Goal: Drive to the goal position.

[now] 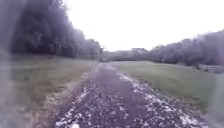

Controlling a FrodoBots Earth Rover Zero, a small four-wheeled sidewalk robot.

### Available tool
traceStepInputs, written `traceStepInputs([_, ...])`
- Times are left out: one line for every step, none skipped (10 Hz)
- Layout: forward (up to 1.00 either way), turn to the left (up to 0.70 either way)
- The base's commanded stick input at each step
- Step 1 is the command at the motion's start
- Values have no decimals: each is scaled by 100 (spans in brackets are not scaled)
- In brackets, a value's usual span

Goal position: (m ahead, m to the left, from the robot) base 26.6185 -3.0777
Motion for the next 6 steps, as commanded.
traceStepInputs([70, 0])
traceStepInputs([70, 0])
traceStepInputs([70, 0])
traceStepInputs([70, 0])
traceStepInputs([70, 0])
traceStepInputs([70, 0])
